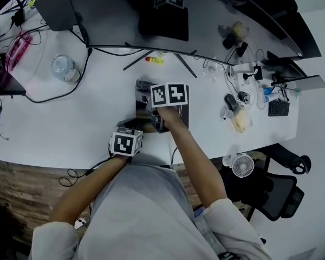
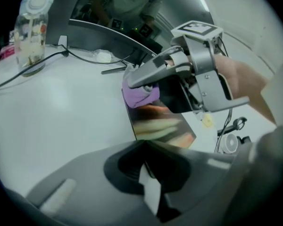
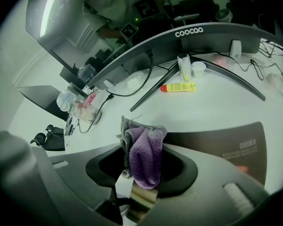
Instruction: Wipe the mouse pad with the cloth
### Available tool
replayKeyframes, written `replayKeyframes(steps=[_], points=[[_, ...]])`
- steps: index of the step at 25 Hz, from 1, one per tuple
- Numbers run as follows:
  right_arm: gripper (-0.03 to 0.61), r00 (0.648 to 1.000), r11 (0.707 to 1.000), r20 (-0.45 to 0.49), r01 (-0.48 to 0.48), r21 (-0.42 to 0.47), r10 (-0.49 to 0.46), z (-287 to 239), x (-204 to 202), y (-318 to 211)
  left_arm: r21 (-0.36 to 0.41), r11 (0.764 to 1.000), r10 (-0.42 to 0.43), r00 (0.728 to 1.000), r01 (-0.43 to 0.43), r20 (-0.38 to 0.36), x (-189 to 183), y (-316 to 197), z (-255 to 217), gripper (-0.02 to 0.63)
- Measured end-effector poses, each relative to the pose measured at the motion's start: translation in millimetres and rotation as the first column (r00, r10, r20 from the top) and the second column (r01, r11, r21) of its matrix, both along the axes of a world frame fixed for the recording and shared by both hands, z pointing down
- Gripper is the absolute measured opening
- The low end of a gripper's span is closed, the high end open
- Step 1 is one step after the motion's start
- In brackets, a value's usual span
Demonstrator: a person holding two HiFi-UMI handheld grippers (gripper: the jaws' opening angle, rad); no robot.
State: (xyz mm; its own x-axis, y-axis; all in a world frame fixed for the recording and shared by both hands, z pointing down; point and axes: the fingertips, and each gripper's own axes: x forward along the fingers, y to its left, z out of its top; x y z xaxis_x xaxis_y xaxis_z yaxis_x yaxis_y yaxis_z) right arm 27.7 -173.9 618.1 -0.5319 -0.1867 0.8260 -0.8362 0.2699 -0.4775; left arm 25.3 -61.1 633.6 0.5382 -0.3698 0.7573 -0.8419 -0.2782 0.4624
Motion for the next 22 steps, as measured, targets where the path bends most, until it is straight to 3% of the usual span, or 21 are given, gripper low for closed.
replayKeyframes(steps=[22], points=[[0.19, 1.0, 0.999, 0.009, -0.027, -0.029, 0.027, 1.4, 15.3, -1.8, 0.001, 1.0, 0.003, 1.0, -0.003, 0.01, 0.8, 0.9, -1.2, 0.0]])
